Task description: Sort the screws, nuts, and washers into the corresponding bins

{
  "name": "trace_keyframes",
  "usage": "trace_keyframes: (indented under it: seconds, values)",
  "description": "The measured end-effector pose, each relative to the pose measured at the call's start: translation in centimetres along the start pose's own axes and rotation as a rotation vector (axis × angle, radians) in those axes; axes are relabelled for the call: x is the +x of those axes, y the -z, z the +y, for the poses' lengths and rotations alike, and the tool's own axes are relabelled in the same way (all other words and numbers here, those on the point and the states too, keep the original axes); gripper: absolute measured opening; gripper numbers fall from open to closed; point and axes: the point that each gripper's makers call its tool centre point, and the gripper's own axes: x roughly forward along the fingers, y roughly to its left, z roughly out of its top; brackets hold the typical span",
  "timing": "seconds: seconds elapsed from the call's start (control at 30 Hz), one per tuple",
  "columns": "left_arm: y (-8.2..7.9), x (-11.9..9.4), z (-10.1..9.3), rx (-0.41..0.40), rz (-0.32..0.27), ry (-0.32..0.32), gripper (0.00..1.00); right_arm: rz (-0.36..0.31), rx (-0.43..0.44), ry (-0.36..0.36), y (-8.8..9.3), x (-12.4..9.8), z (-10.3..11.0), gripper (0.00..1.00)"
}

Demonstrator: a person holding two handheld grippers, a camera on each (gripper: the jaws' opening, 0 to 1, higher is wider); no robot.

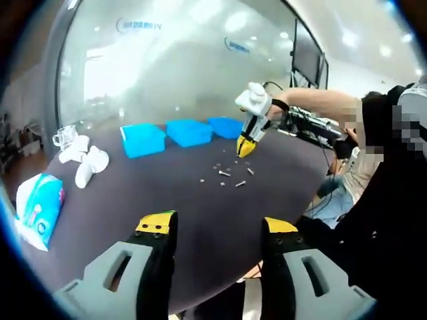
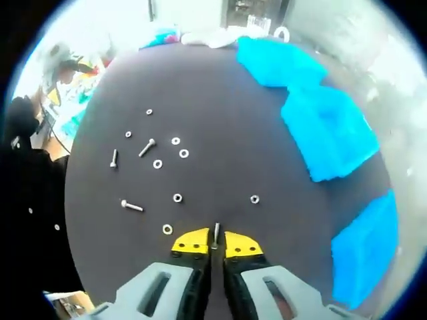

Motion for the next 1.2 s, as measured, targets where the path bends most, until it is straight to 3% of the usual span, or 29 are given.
trace_keyframes:
  seconds: [0.23, 0.4, 0.57, 0.77, 0.97, 1.2]
  values:
    - [-0.1, -0.2, 0.0, 0.001, -0.006, -0.003, 0.45, -0.006, 0.025, -0.011, -0.1, -0.6, 0.3, 0.00]
    - [-0.3, -0.3, 0.1, 0.000, -0.014, -0.006, 0.45, -0.059, 0.051, -0.029, -0.6, -1.9, 1.1, 0.00]
    - [-0.6, -0.4, 0.1, 0.005, -0.027, -0.012, 0.44, -0.171, 0.099, -0.057, -0.8, -4.2, 2.4, 0.00]
    - [-1.1, -0.2, 0.0, 0.005, -0.042, -0.006, 0.44, -0.309, 0.165, -0.027, 0.0, -7.2, 2.6, 0.00]
    - [-1.8, 0.0, -0.2, 0.014, -0.058, 0.000, 0.44, -0.469, 0.264, 0.063, 1.3, -10.2, 2.2, 0.00]
    - [-2.7, 0.0, -0.3, 0.013, -0.083, -0.001, 0.44, -0.677, 0.370, 0.221, 3.2, -13.7, 2.5, 0.00]
